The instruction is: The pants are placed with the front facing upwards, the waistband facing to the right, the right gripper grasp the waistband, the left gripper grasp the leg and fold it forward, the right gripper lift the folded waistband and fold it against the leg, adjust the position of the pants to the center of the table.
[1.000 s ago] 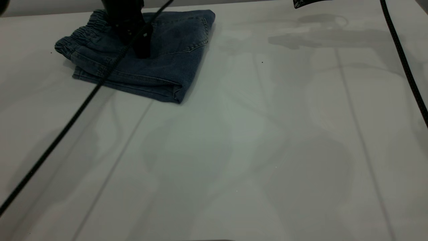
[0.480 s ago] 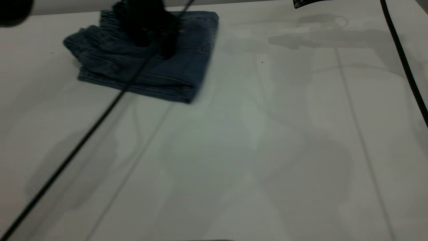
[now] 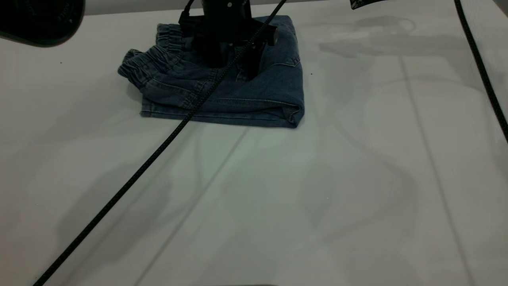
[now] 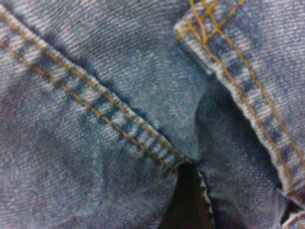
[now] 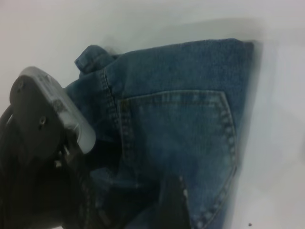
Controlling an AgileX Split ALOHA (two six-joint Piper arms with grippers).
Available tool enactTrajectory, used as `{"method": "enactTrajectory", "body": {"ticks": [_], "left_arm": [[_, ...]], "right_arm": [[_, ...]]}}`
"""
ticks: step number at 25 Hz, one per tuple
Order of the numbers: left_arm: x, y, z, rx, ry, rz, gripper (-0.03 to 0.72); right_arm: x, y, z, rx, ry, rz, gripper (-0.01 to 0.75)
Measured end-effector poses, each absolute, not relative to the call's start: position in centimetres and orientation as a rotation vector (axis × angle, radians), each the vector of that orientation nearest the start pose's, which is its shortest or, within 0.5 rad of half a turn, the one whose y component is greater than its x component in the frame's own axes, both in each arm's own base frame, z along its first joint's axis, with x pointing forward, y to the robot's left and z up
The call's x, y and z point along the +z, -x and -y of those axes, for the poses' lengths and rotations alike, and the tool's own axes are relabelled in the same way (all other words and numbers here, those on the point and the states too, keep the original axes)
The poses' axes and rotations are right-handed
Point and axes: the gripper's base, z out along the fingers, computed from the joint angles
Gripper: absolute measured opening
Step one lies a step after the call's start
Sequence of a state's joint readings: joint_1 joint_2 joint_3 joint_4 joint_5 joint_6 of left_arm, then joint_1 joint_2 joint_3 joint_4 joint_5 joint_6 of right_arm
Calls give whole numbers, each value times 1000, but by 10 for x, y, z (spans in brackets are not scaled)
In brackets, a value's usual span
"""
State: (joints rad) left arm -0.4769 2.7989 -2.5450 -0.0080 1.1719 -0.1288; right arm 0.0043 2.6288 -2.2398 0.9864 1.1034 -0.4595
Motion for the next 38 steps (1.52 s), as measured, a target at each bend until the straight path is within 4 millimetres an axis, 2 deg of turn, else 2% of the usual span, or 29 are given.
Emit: {"method": "enactTrajectory", "body": {"ticks": [4, 6, 9, 12, 15, 19, 24, 27, 30, 33, 36, 38], "left_arm": [[88, -488, 256, -168, -564, -2847, 547], [107, -489, 255, -192, -574, -2815, 547], [151, -491, 250, -214, -602, -2728, 547], [195, -491, 241, -197, -603, -2640, 547], [224, -492, 230, -144, -586, -2584, 547], [251, -489, 223, -133, -565, -2535, 547], [276, -482, 216, -131, -558, -2501, 547], [279, -475, 206, -80, -574, -2526, 547], [281, -468, 191, 48, -599, -2550, 547], [290, -467, 176, 176, -606, -2528, 547], [300, -467, 165, 207, -568, -2510, 547], [307, -466, 161, 208, -557, -2498, 547]], "right_arm": [[120, -536, -59, 1181, 68, -2545, 573], [125, -535, -52, 1196, 88, -2552, 573], [142, -537, -43, 1191, 118, -2526, 573], [175, -536, -38, 1145, 128, -2494, 573], [210, -530, -35, 1052, 153, -2492, 573], [250, -518, -28, 897, 129, -2530, 573], [305, -499, -23, 777, 106, -2495, 561], [338, -484, -22, 713, 118, -2458, 542], [365, -469, -21, 686, 117, -2421, 521], [373, -456, -22, 682, 126, -2426, 507], [361, -449, -22, 697, 113, -2482, 503], [347, -443, -22, 707, 90, -2545, 503]]}}
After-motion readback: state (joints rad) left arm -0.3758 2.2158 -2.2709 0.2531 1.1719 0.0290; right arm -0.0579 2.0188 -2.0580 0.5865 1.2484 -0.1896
